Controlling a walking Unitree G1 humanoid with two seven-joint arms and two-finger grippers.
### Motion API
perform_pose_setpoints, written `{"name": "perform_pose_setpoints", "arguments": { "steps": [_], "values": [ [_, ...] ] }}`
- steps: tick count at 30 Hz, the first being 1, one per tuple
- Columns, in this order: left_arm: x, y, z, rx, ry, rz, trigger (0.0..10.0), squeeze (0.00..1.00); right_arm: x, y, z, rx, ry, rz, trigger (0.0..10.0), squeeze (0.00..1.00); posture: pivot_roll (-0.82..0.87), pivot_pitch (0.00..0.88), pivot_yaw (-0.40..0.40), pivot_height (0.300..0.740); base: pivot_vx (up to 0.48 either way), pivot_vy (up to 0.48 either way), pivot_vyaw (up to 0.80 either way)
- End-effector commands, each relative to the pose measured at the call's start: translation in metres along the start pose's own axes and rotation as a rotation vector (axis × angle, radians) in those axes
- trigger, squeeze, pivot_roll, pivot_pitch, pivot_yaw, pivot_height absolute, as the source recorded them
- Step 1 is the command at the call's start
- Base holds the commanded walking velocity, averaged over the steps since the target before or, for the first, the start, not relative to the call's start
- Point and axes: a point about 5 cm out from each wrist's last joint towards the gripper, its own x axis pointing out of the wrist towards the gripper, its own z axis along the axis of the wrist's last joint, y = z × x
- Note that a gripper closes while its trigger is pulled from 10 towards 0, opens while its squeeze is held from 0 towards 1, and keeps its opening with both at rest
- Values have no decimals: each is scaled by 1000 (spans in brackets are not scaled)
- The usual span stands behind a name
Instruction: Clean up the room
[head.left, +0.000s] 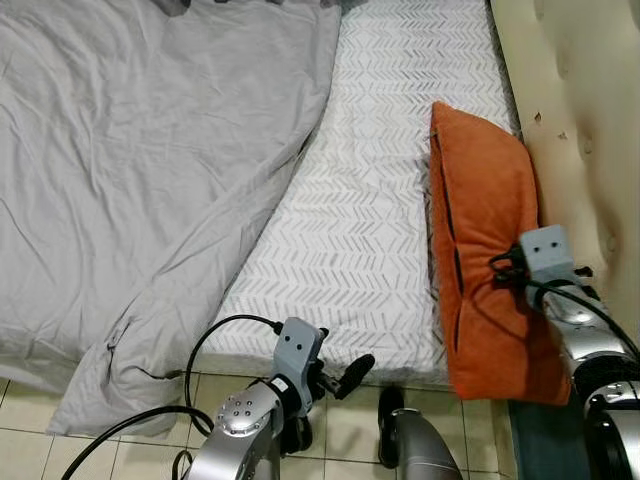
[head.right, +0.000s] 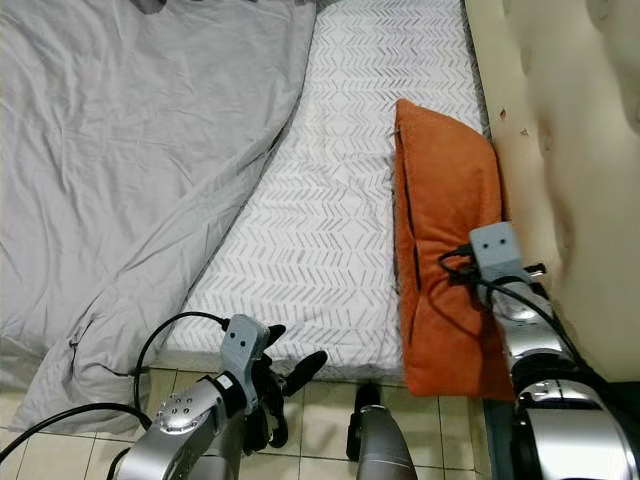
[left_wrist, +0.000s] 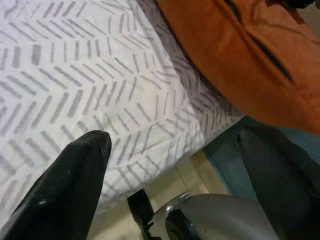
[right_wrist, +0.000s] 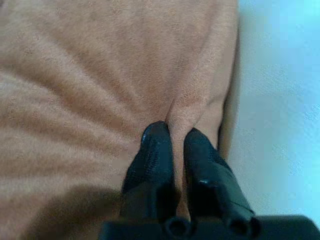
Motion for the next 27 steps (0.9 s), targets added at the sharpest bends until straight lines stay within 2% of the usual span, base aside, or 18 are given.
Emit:
{"name": "perform_pose_setpoints", "arguments": {
  "steps": [1, 2, 5, 7, 11, 13, 14, 15, 16, 19, 22, 23, 24, 27],
  "values": [
    [-4, -3, -13, -14, 35, -3, 10000, 0, -5, 2, -16, 25, 61, 3, 10000, 1000, 4, 435, 14, 740, 0, 0, 0],
    [-3, -4, -12, -12, 29, -3, 10000, 0, -1, -2, -4, 75, 4, -24, 10000, 1000, 3, 436, 12, 740, 0, 0, 0],
    [-3, -5, -12, -17, 22, 1, 10000, 0, 0, -4, 3, 79, -34, -34, 10000, 1000, 2, 438, 9, 740, 0, 0, 0],
    [-3, -5, -12, -18, 21, 2, 10000, 0, 0, -6, 6, 76, -55, -41, 10000, 1000, 0, 438, 8, 740, 0, 0, 0],
    [-3, -4, -15, -19, 23, 9, 10000, 0, 1, -13, 24, -11, -161, -91, 10000, 1000, -5, 422, 6, 740, 0, 0, 0],
    [-3, -2, -15, -17, 24, 13, 10000, 0, 2, -14, 28, -15, -181, -100, 10000, 1000, -8, 402, 6, 740, 0, 0, 0],
    [-2, 3, -14, -9, 20, 23, 10000, 0, 2, -16, 38, 22, -232, -119, 10000, 1000, -19, 356, 10, 740, 0, 0, 0],
    [-2, 3, -14, -9, 20, 23, 10000, 0, 2, -16, 38, 22, -232, -119, 10000, 1000, -19, 356, 10, 740, 0, 0, 0],
    [-2, 5, -13, -6, 17, 27, 10000, 0, 3, -17, 42, 47, -249, -123, 10000, 1000, -19, 356, 10, 740, 0, 0, 0],
    [0, 13, -8, 13, 2, 39, 10000, 0, 5, -9, 42, 245, -247, -111, 10000, 1000, -30, 254, 11, 740, 0, 0, 0],
    [2, 26, 2, 78, -27, 85, 10000, 0, 4, 9, 39, 458, -240, -78, 10000, 1000, -34, 142, 8, 740, 0, 0, 0],
    [2, 29, 5, 92, -38, 101, 10000, 0, 3, 14, 38, 499, -241, -67, 10000, 1000, -34, 142, 8, 740, 0, 0, 0],
    [2, 36, 9, 96, -57, 147, 10000, 0, -1, 21, 35, 521, -243, -59, 10000, 1000, -37, 103, 9, 740, 0, 0, 0],
    [2, 45, 13, 92, -73, 199, 10000, 0, -4, 31, 31, 538, -238, -50, 10000, 1000, -46, 58, 17, 740, 0, 0, 0]
  ]
}}
